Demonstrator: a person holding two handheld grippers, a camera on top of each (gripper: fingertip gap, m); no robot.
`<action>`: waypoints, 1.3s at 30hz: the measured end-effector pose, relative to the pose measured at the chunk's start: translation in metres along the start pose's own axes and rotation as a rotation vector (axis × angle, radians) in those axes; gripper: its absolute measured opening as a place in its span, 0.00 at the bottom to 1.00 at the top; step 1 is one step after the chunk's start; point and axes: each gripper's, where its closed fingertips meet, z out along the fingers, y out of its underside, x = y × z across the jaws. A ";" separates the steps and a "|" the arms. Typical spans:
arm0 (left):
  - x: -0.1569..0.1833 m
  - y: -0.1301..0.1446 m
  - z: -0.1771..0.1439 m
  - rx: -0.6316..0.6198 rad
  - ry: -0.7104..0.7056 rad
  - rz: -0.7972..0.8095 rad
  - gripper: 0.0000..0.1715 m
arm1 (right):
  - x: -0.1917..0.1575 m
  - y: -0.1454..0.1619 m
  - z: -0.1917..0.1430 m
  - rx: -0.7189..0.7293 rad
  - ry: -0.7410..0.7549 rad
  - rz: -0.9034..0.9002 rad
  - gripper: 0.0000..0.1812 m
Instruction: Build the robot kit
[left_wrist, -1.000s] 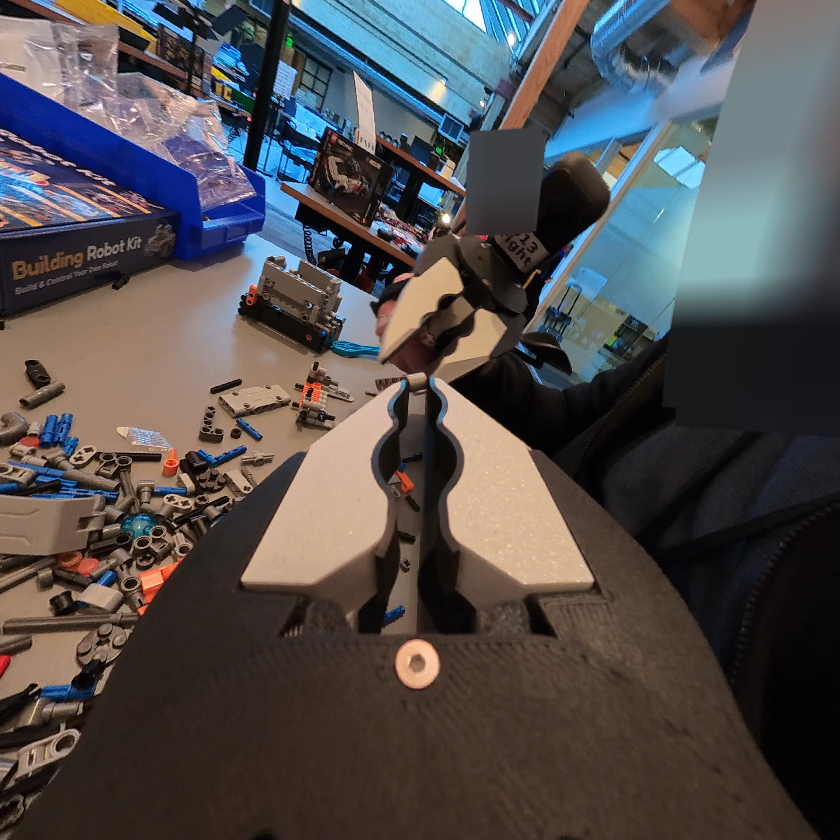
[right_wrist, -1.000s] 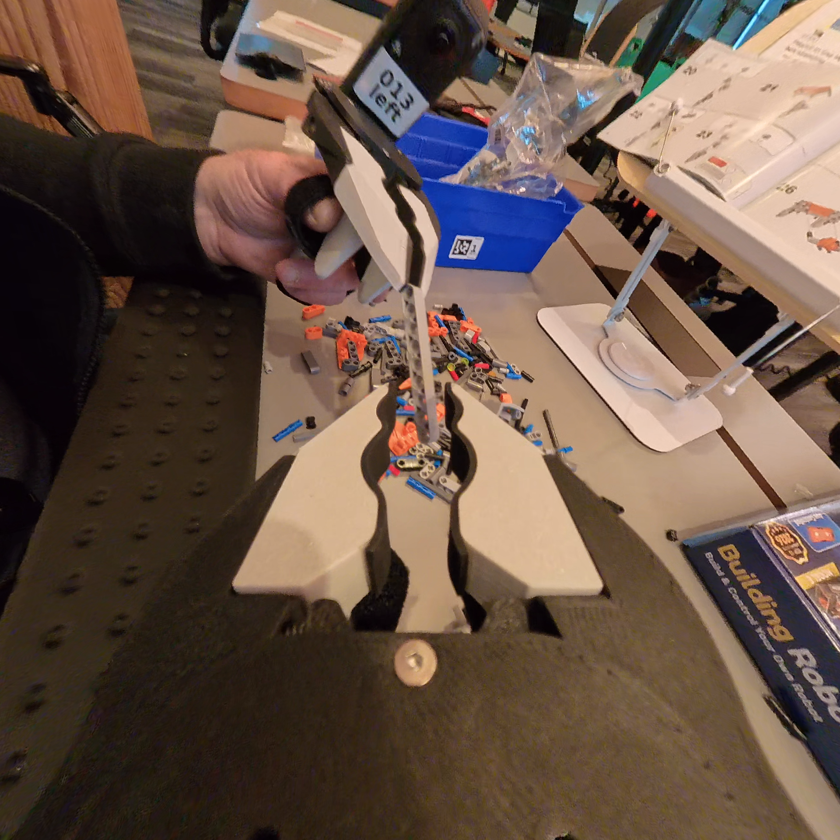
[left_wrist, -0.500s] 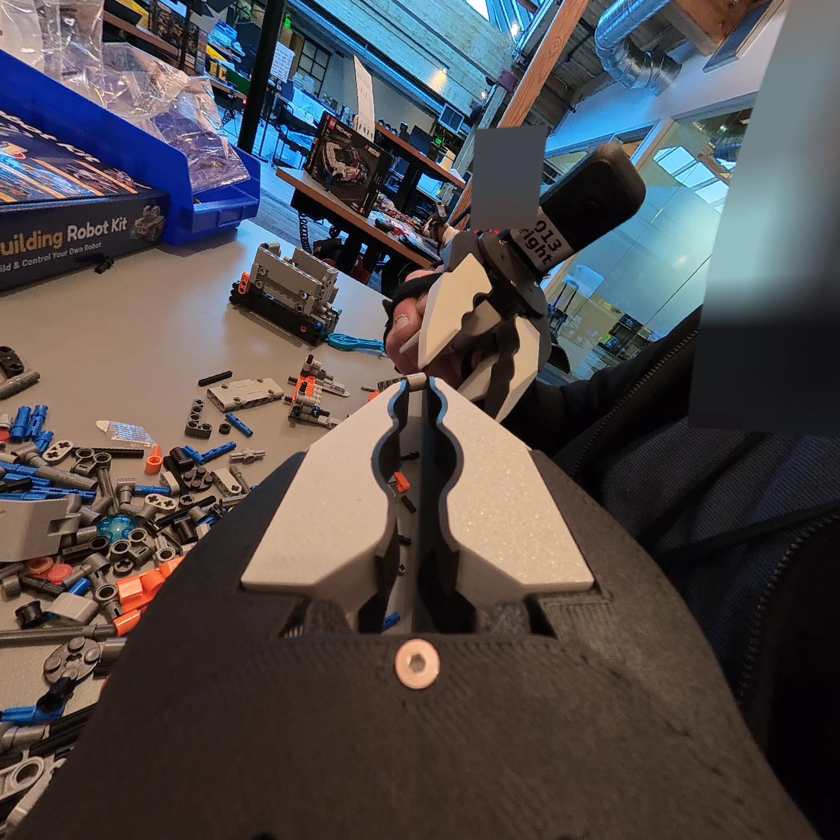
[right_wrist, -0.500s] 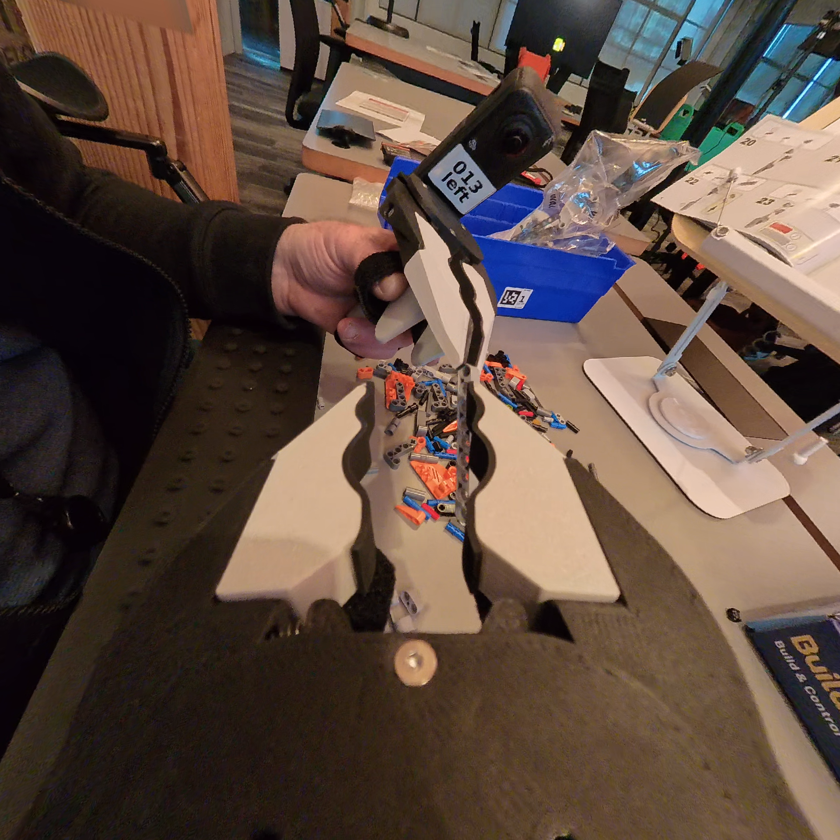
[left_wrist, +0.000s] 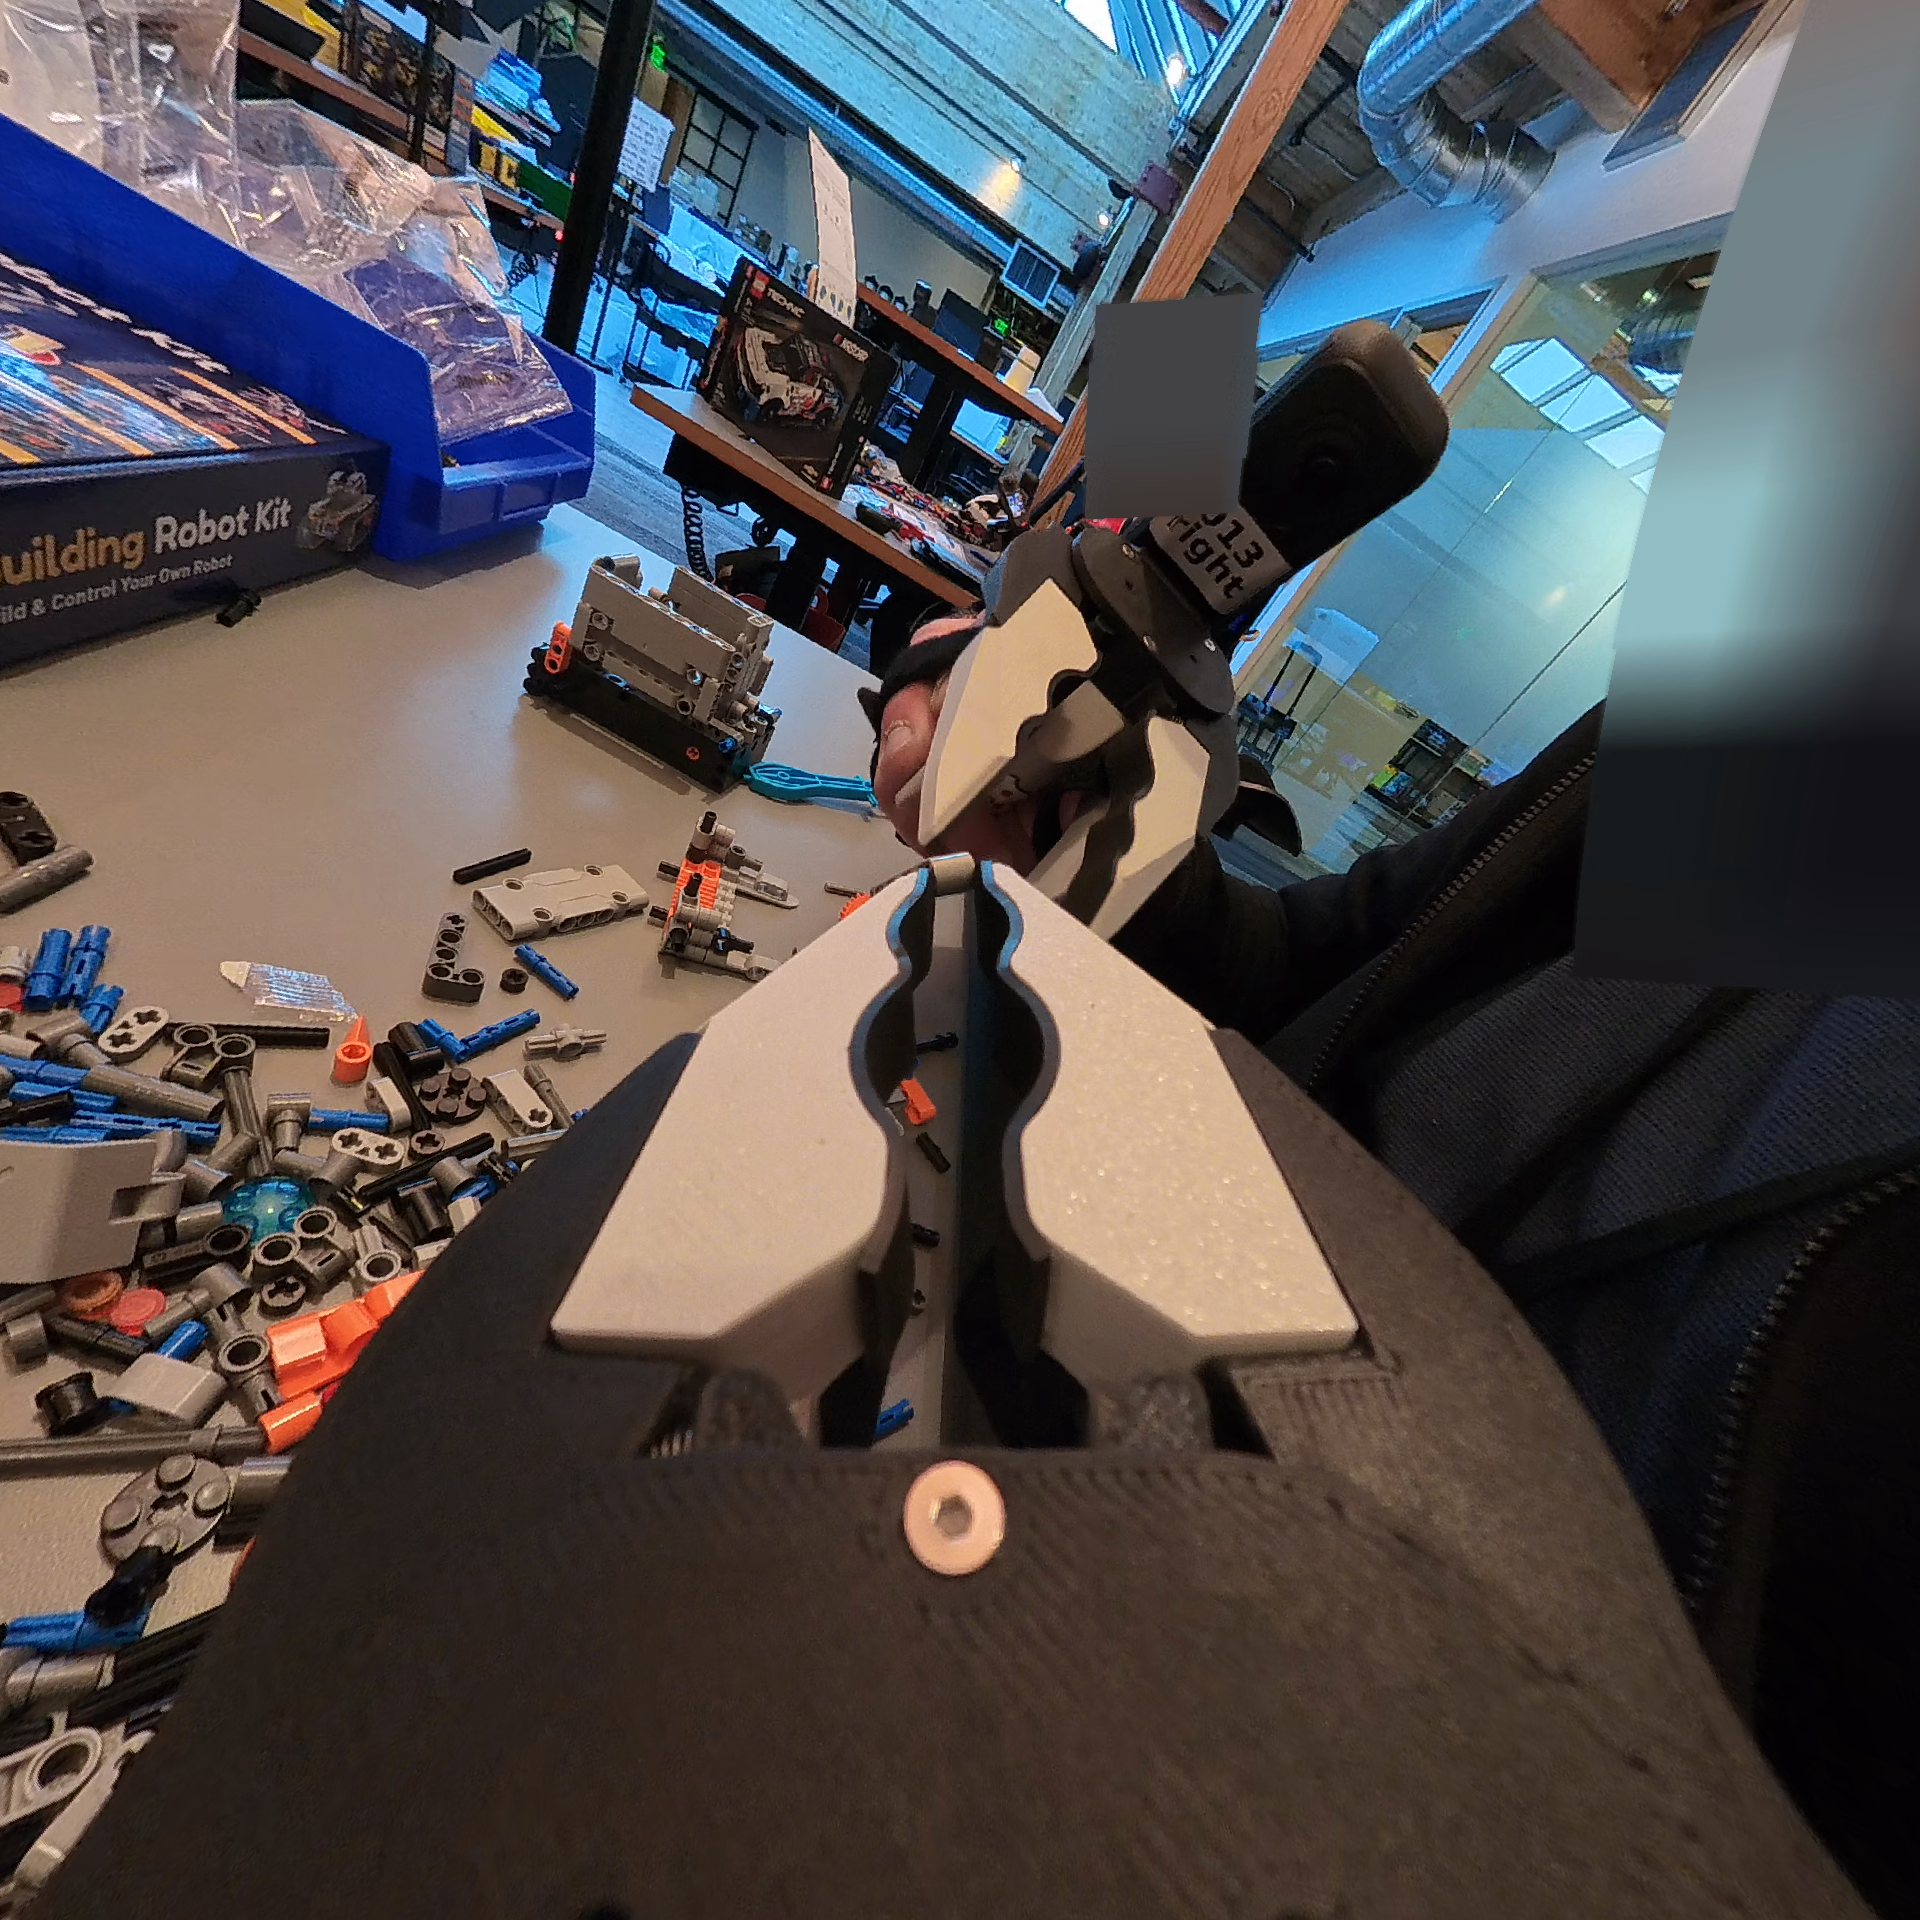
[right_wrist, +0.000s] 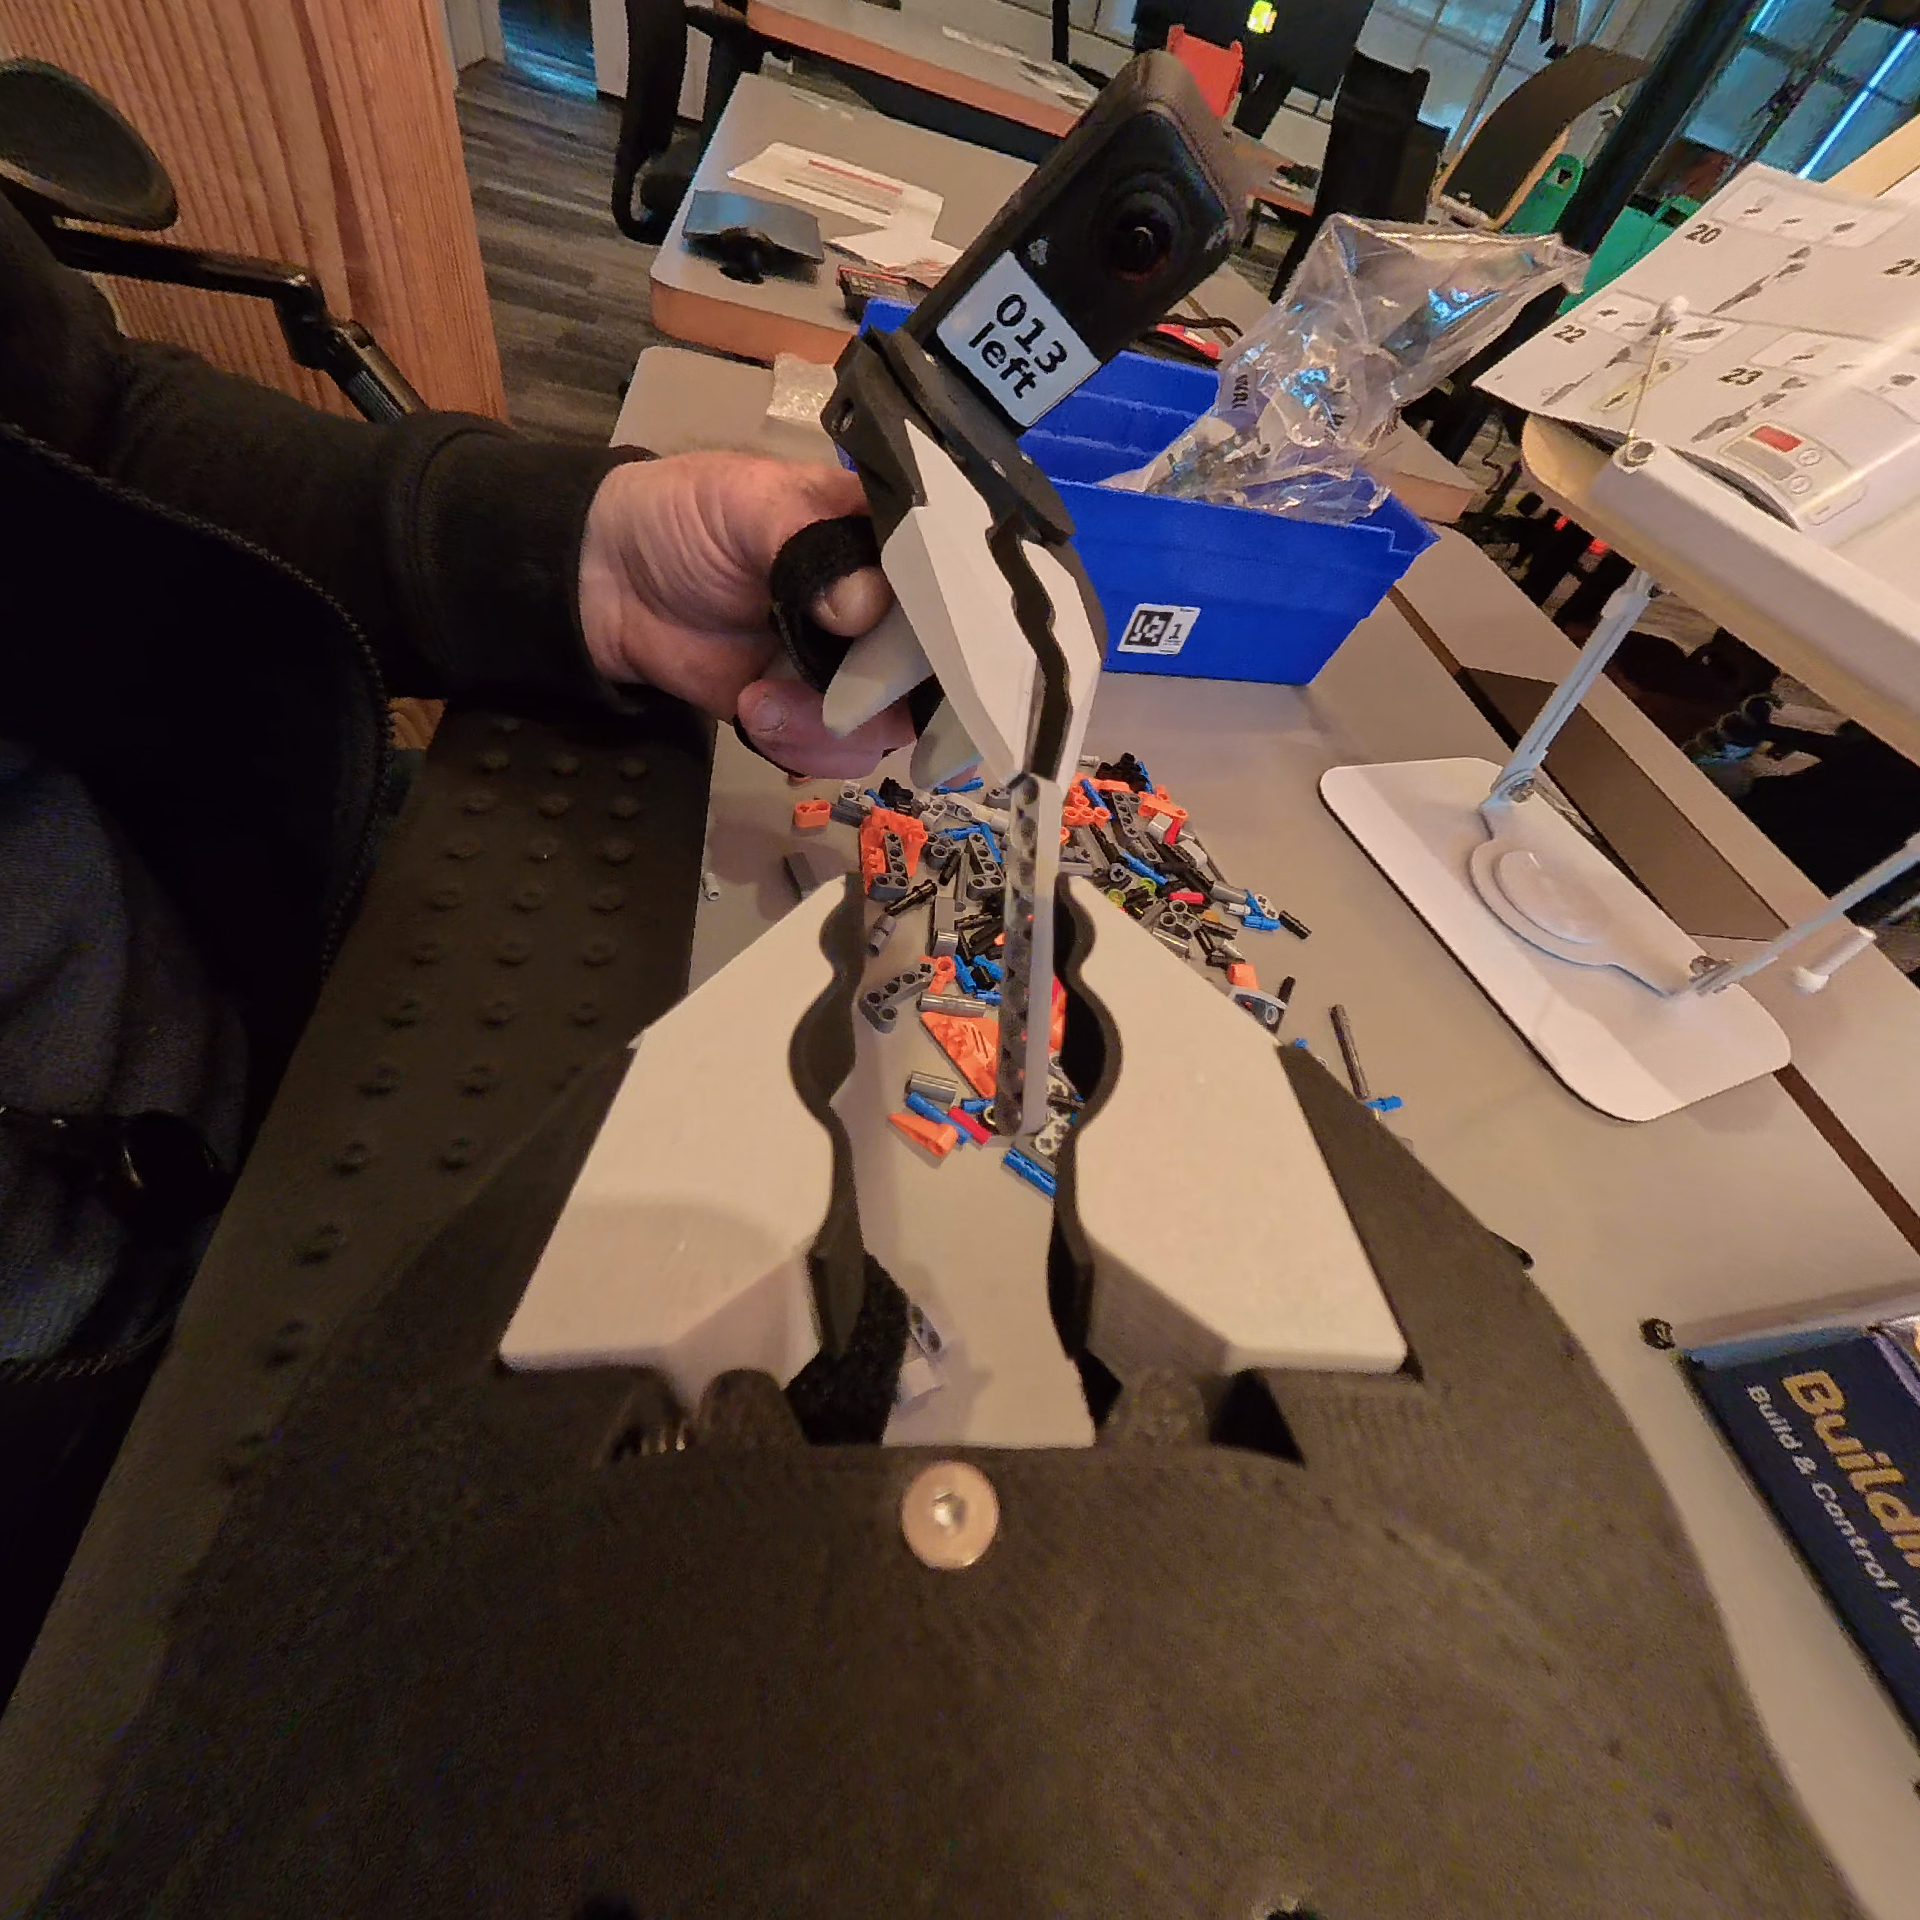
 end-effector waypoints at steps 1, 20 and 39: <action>0.000 0.000 0.000 0.002 0.000 -0.001 0.03 | 0.001 0.000 -0.001 0.001 0.003 0.003 0.19; -0.001 -0.002 -0.002 0.014 0.001 -0.004 0.03 | 0.003 0.010 -0.003 -0.044 -0.004 0.016 0.13; -0.002 -0.006 -0.006 0.029 -0.008 -0.005 0.03 | 0.010 0.020 -0.007 -0.083 0.013 0.032 0.10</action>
